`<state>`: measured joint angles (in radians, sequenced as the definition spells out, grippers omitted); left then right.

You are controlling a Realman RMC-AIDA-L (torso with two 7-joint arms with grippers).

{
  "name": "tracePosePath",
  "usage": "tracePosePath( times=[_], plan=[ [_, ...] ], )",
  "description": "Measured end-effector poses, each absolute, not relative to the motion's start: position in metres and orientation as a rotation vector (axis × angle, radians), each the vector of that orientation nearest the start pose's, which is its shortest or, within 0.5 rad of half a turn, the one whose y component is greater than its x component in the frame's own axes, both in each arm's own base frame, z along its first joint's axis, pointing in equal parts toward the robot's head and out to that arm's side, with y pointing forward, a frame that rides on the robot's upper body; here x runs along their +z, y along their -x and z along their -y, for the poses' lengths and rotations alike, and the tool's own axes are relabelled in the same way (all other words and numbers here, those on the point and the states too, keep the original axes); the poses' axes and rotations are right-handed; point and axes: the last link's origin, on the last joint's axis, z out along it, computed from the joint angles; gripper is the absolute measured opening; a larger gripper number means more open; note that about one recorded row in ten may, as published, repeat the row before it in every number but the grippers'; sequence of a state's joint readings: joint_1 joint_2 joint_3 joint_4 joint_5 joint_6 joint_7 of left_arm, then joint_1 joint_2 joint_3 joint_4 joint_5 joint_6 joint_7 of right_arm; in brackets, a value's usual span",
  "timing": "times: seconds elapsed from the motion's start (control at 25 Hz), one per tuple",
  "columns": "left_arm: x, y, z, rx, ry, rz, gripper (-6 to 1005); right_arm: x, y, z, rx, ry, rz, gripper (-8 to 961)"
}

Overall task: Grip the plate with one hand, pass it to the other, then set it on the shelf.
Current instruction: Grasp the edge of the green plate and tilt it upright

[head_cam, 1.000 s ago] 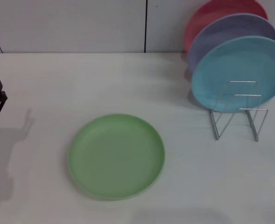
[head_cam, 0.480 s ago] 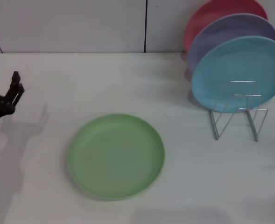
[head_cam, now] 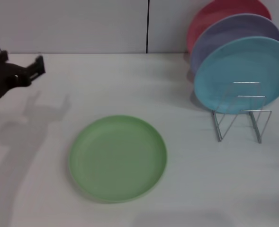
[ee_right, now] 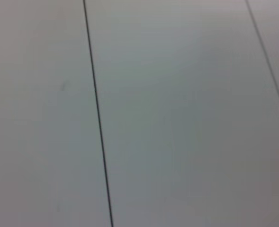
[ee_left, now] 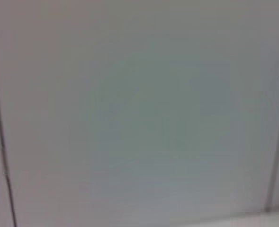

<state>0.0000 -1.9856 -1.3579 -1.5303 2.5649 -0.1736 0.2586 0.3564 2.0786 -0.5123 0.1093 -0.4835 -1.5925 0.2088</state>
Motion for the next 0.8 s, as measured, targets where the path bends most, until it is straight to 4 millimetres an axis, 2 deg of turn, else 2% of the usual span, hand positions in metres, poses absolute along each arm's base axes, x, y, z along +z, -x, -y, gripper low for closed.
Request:
tracePosePath(
  times=[0.12,0.32,0.6,0.8],
  plan=[
    [0.042,0.215,-0.336,-0.337,1.906,0.783,864,0.057,-0.38,-0.265,0.749,1.065,-0.526,828],
    [0.03,0.207,-0.332,-0.213,2.042,0.888,863,0.056,-0.38,-0.273,0.736,1.107,-0.536,828],
    [0.022,0.211,-0.329,-0.153,2.078,0.964,861,0.057,-0.381,-0.28,0.742,1.115,-0.557,829],
    [0.009,0.226,-0.328,-0.048,2.102,1.034,860,0.058,-0.381,-0.286,0.747,1.131,-0.568,829]
  ],
)
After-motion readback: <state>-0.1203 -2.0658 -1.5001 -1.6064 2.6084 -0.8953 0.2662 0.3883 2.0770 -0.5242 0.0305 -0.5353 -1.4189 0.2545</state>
